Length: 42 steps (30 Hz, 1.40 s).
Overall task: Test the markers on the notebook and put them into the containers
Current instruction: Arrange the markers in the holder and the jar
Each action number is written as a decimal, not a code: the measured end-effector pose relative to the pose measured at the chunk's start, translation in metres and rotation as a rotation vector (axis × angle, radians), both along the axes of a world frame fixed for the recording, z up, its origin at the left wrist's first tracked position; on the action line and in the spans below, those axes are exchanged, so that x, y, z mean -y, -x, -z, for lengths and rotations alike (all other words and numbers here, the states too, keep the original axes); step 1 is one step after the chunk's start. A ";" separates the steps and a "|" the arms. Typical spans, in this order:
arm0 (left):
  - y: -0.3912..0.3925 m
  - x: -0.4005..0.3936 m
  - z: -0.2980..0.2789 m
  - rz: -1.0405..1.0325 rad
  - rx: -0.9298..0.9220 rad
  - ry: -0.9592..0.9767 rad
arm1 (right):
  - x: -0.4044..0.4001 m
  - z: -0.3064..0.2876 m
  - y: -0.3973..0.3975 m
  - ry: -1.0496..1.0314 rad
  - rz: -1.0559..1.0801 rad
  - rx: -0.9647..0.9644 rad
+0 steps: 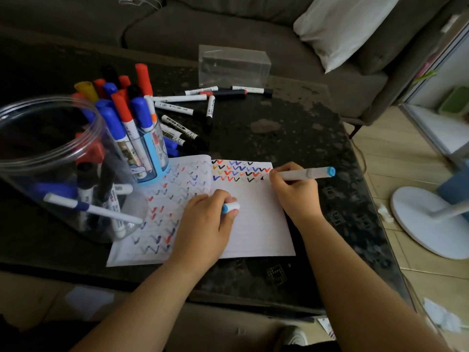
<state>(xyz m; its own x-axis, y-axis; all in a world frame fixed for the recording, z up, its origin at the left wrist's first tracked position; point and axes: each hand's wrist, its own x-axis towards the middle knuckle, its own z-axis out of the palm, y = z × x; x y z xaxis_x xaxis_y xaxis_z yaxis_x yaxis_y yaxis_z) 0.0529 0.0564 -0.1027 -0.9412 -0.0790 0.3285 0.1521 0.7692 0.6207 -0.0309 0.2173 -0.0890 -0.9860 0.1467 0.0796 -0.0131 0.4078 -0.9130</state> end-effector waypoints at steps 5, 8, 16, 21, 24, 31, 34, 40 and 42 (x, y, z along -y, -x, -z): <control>-0.001 0.000 -0.001 0.003 0.011 -0.002 | 0.000 0.000 -0.001 -0.047 -0.040 -0.007; -0.002 0.001 0.000 -0.004 0.030 0.000 | -0.001 0.000 0.000 -0.055 -0.028 0.011; 0.000 0.001 -0.001 -0.007 0.082 0.004 | -0.003 0.003 0.001 0.003 0.044 0.002; -0.001 0.002 -0.001 -0.008 0.131 0.000 | -0.005 -0.008 -0.006 0.164 0.068 0.055; -0.001 0.002 -0.007 -0.007 0.210 -0.012 | -0.007 -0.018 -0.022 0.289 -0.005 0.109; -0.015 0.004 -0.052 -0.005 0.367 -0.609 | -0.012 -0.062 -0.072 0.431 -0.162 0.084; -0.037 0.000 -0.073 0.060 0.342 -0.701 | -0.018 -0.086 -0.092 0.447 -0.219 0.042; -0.074 -0.002 -0.102 0.150 0.294 -0.751 | -0.016 -0.117 -0.127 0.409 -0.319 -0.028; -0.083 -0.003 -0.110 0.169 0.295 -0.741 | -0.014 -0.122 -0.137 0.393 -0.338 -0.042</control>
